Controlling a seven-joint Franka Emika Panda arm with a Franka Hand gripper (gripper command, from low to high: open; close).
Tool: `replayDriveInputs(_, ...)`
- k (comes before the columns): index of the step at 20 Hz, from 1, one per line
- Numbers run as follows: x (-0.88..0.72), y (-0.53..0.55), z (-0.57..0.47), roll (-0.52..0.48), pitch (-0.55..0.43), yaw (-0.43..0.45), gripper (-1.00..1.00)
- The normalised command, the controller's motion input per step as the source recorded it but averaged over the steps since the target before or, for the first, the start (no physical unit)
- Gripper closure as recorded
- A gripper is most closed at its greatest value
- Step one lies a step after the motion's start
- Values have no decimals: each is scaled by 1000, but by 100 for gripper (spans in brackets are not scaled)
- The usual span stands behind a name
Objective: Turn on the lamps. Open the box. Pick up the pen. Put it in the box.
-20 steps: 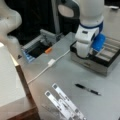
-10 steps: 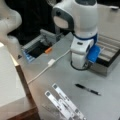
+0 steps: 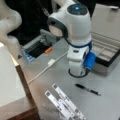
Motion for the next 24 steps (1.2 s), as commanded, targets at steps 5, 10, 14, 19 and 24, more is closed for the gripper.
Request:
replayDriveInputs(5,93,-132,-129,-154,27,478,-100)
replayDriveInputs(10,212,-185,-112,-123,-27,438,-100)
replayDriveInputs(14,232,-120,-38,-145,12,459,-100)
replayDriveInputs(19,322,-68,-59,-36,172,527,-100)
replayDriveInputs(24,396,-76,-67,52,292,290,-100)
